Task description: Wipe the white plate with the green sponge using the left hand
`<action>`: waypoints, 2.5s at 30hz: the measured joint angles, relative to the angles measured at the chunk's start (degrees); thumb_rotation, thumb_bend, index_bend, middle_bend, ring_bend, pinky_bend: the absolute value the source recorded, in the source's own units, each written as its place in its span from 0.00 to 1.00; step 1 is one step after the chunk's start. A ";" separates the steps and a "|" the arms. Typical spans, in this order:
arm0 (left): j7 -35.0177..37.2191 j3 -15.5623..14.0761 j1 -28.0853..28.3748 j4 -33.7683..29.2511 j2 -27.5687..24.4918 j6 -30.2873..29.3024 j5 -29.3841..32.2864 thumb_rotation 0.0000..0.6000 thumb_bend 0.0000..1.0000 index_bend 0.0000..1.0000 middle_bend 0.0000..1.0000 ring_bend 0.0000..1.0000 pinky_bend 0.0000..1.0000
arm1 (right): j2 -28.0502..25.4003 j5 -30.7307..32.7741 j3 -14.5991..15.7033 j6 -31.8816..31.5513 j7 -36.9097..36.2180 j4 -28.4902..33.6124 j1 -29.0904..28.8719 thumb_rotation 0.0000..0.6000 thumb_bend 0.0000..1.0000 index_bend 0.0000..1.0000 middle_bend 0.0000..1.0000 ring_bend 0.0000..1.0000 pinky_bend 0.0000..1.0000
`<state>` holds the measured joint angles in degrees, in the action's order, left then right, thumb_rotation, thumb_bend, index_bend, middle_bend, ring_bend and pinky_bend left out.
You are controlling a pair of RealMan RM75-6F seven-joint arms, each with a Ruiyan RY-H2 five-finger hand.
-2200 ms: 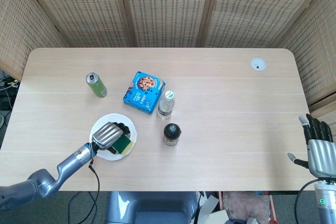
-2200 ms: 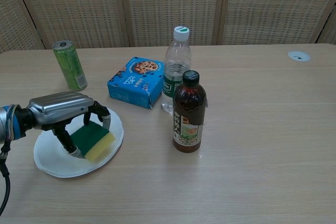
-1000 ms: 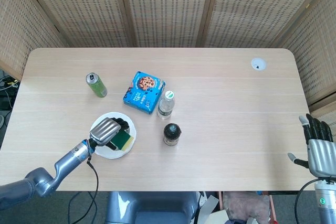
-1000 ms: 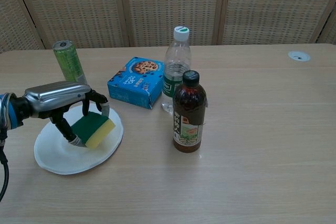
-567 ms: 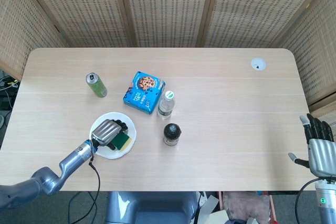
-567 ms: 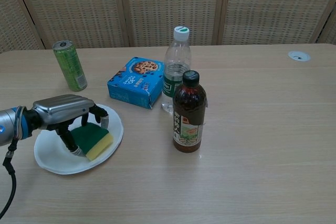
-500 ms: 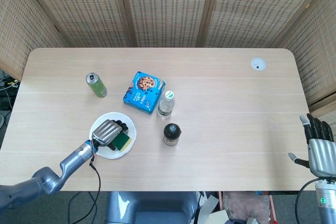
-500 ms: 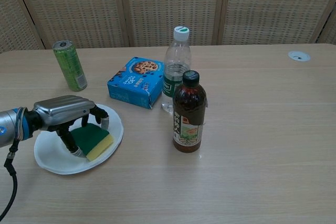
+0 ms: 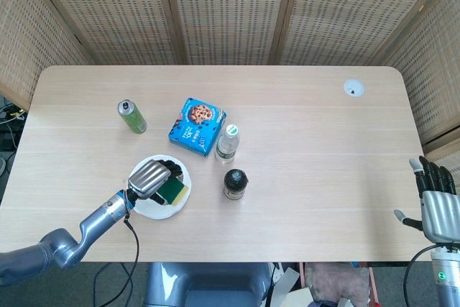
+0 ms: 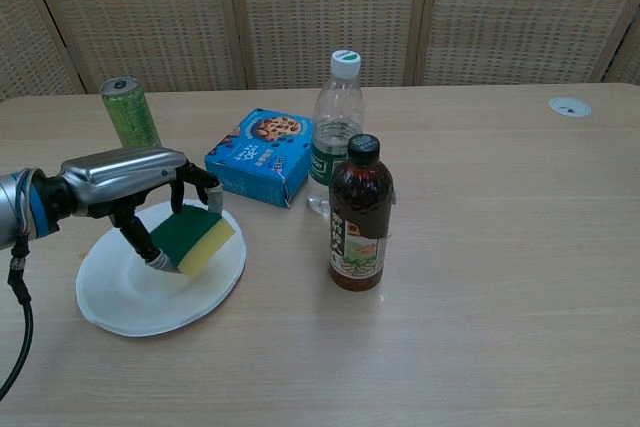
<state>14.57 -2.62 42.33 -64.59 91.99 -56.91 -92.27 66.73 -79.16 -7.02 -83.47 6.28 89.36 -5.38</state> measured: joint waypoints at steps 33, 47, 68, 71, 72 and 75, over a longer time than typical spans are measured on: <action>0.79 -0.93 -0.22 2.65 1.74 4.60 2.22 1.00 0.11 0.49 0.39 0.31 0.42 | -0.11 0.26 -0.08 0.29 -0.15 0.02 -0.09 1.00 0.00 0.00 0.00 0.00 0.00; -0.31 -0.86 -0.42 2.10 2.02 3.24 1.79 1.00 0.11 0.49 0.39 0.31 0.42 | -0.30 0.21 -0.08 0.24 -0.62 0.00 -0.04 1.00 0.00 0.00 0.00 0.00 0.00; -3.36 -0.14 -0.79 4.09 2.26 7.66 5.16 1.00 0.11 0.49 0.39 0.31 0.42 | 0.05 0.35 0.09 0.48 0.45 0.03 -0.16 1.00 0.00 0.00 0.00 0.00 0.00; -3.35 0.09 -0.84 2.85 1.56 6.32 4.75 1.00 0.11 0.49 0.39 0.31 0.42 | 0.03 0.25 0.10 0.34 0.42 0.12 -0.11 1.00 0.00 0.00 0.00 0.00 0.00; -3.27 0.16 -0.86 2.32 1.24 5.84 4.57 1.00 0.11 0.49 0.39 0.31 0.42 | 0.01 0.24 0.09 0.29 0.42 0.13 -0.10 1.00 0.00 0.00 0.00 0.00 0.00; -3.04 0.36 -0.85 -0.04 -0.16 4.43 3.75 1.00 0.11 0.49 0.39 0.31 0.42 | 0.00 0.25 0.11 0.37 0.39 0.13 -0.11 1.00 0.00 0.00 0.00 0.00 0.00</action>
<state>11.53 -2.26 41.48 -64.62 91.83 -52.47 -88.51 66.73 -78.90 -6.91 -83.10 6.68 89.49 -5.48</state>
